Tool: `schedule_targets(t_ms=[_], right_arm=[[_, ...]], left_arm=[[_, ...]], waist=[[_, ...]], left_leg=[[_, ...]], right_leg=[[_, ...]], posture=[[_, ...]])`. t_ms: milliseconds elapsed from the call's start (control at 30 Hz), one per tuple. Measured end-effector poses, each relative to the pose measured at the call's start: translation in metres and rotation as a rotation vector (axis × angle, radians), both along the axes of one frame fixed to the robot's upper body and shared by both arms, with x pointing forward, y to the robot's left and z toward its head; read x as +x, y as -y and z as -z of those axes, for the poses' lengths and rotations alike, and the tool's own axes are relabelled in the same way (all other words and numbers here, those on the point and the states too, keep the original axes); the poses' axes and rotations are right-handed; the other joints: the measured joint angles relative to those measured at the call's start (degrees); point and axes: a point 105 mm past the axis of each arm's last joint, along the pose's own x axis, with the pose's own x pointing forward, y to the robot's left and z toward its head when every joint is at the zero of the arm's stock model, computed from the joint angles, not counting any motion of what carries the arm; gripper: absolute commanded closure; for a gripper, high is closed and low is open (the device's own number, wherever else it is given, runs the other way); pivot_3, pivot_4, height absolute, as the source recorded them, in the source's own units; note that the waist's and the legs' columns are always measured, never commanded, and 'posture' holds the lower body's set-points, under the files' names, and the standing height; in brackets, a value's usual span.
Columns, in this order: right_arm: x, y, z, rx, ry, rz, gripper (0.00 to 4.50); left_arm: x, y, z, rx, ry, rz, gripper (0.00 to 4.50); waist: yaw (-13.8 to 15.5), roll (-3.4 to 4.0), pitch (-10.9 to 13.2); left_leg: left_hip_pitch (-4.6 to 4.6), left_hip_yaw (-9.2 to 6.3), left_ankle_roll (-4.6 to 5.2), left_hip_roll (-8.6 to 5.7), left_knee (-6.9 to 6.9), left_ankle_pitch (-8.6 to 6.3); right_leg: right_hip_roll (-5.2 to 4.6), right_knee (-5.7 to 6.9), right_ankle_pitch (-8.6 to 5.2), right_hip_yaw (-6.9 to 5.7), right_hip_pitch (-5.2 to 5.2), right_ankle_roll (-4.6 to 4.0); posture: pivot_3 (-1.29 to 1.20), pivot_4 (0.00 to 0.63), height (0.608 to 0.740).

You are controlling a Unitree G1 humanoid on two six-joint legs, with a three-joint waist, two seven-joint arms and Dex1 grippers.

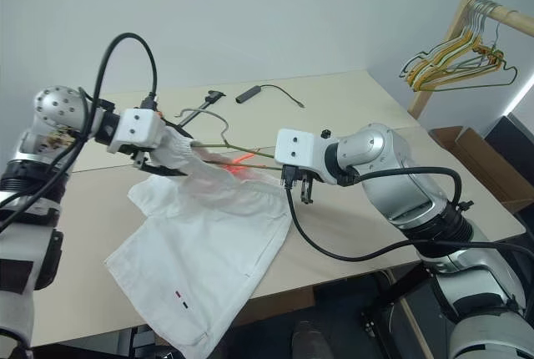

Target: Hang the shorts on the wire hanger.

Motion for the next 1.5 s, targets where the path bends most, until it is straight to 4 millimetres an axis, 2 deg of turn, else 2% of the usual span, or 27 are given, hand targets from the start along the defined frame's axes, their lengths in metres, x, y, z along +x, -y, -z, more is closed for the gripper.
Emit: schedule_targets(t_ms=[300,433,567,633,700,733,833,900,967,1033,1167,1233,1300,1367,1467,1500], right_arm=[[0.0,0.003,0.001,-0.002,-0.016,0.028,4.5],[0.0,0.004,0.0,-0.012,0.018,0.02,4.5],[0.001,0.007,0.007,-0.015,0.04,0.02,3.42],[0.004,0.017,0.011,-0.005,0.048,0.07,2.71],[0.009,0.032,0.008,0.019,0.06,0.141,1.93],[0.01,0.038,0.007,0.029,0.059,0.168,1.71],[0.01,0.073,0.007,0.107,0.049,0.306,0.69],[0.006,0.098,0.014,0.146,0.032,0.398,0.05],[-0.009,0.12,0.033,0.199,-0.039,0.466,0.05],[-0.022,0.125,0.055,0.264,-0.116,0.487,0.05],[-0.033,0.098,0.085,0.484,-0.195,0.457,0.05],[-0.031,0.085,0.092,0.579,-0.222,0.469,0.05],[-0.025,0.06,0.1,0.688,-0.274,0.462,0.05],[-0.022,0.037,0.104,0.761,-0.324,0.437,0.05],[-0.011,0.012,0.1,0.821,-0.354,0.405,0.05],[-0.006,0.005,0.101,0.824,-0.363,0.397,0.22]], left_arm=[[0.0,0.003,0.001,-0.028,-0.019,0.008,4.44],[0.001,0.003,-0.001,-0.056,-0.03,-0.006,4.48],[0.0,0.003,-0.002,-0.083,-0.057,-0.02,4.5],[-0.003,-0.001,0.001,-0.095,-0.075,-0.027,4.5],[-0.005,-0.002,0.005,-0.11,-0.1,-0.032,4.5],[-0.006,-0.002,0.005,-0.117,-0.103,-0.032,4.5],[-0.009,-0.004,0.005,-0.134,-0.108,-0.039,4.5],[-0.01,-0.008,0.005,-0.136,-0.112,-0.055,4.5],[-0.011,-0.009,0.006,-0.141,-0.118,-0.066,4.5],[-0.012,-0.011,0.005,-0.145,-0.121,-0.081,4.5],[-0.012,-0.008,0.001,-0.152,-0.117,-0.079,4.5],[-0.013,-0.007,0.0,-0.156,-0.114,-0.075,4.5],[-0.013,-0.008,0.001,-0.177,-0.12,-0.085,4.5],[-0.015,-0.007,0.003,-0.18,-0.128,-0.086,4.5],[-0.015,-0.007,0.006,-0.185,-0.136,-0.094,4.5],[-0.016,-0.007,0.005,-0.184,-0.133,-0.092,4.5]], waist=[[-1.18,0.0,0.0],[-1.42,0.0,0.0],[-1.49,0.0,0.0],[-1.54,0.0,0.0],[-1.49,0.0,0.0],[-1.48,0.0,0.0],[-0.97,-0.01,-0.01],[-0.78,-0.02,-0.01],[-0.52,-0.07,-0.04],[-0.46,-0.08,-0.05],[-1.42,-0.06,-0.07],[-1.78,-0.06,-0.08],[-2.25,-0.04,-0.1],[-2.5,-0.01,-0.11],[-2.78,-0.01,-0.11],[-2.82,-0.02,-0.11]], left_leg=[[-0.01,-0.04,0.0,0.0,0.02,0.0],[0.0,-0.05,0.0,0.0,0.02,0.0],[0.0,-0.07,0.0,-0.01,0.02,0.0],[0.0,-0.07,0.0,-0.01,0.02,0.0],[-0.01,-0.08,0.0,-0.01,0.04,0.0],[-0.01,-0.09,0.0,-0.01,0.04,0.0],[-0.03,-0.17,0.0,-0.03,0.03,0.0],[-0.02,-0.16,0.01,-0.05,0.03,-0.01],[-0.02,-0.18,0.02,-0.03,0.01,-0.02],[0.0,-0.17,0.03,-0.02,0.02,-0.01],[0.12,-0.11,0.03,0.01,0.01,-0.01],[0.23,-0.11,0.02,0.01,0.03,-0.01],[0.31,-0.15,0.02,0.0,0.04,-0.01],[0.28,-0.2,0.01,-0.04,0.05,0.0],[0.23,-0.48,0.01,-0.07,0.07,-0.01],[0.24,-0.54,0.01,-0.07,0.07,-0.01]], right_leg=[[-0.01,0.04,0.0,0.0,0.0,0.01],[-0.02,0.04,-0.01,0.0,0.0,0.02],[-0.02,0.05,-0.01,0.0,0.0,0.02],[-0.03,0.06,-0.01,0.0,-0.01,0.02],[-0.04,0.06,-0.01,0.0,0.0,0.02],[-0.03,0.06,-0.01,0.0,0.0,0.02],[-0.04,0.01,-0.01,-0.07,0.04,0.02],[-0.06,0.01,-0.02,-0.06,0.06,0.03],[-0.03,-0.02,-0.02,-0.07,0.11,0.03],[-0.01,0.0,-0.02,-0.06,0.11,0.04],[0.03,0.12,-0.02,0.08,0.23,0.04],[0.06,0.15,-0.02,0.13,0.25,0.05],[0.05,0.23,-0.02,0.15,0.27,0.04],[0.02,0.31,-0.01,0.13,0.23,0.04],[-0.05,0.31,-0.01,0.11,0.18,0.04],[-0.05,0.32,-0.01,0.09,0.2,0.04]], posture=[[-0.1,0.0,0.74],[-0.11,0.0,0.74],[-0.11,0.0,0.74],[-0.11,0.0,0.74],[-0.11,0.0,0.74],[-0.1,0.0,0.74],[-0.1,0.0,0.74],[-0.1,0.0,0.74],[-0.1,0.0,0.74],[-0.1,0.0,0.74],[-0.1,0.0,0.74],[-0.1,0.0,0.74],[-0.1,0.0,0.74],[-0.09,0.0,0.74],[-0.09,0.0,0.74],[-0.09,0.0,0.74]])
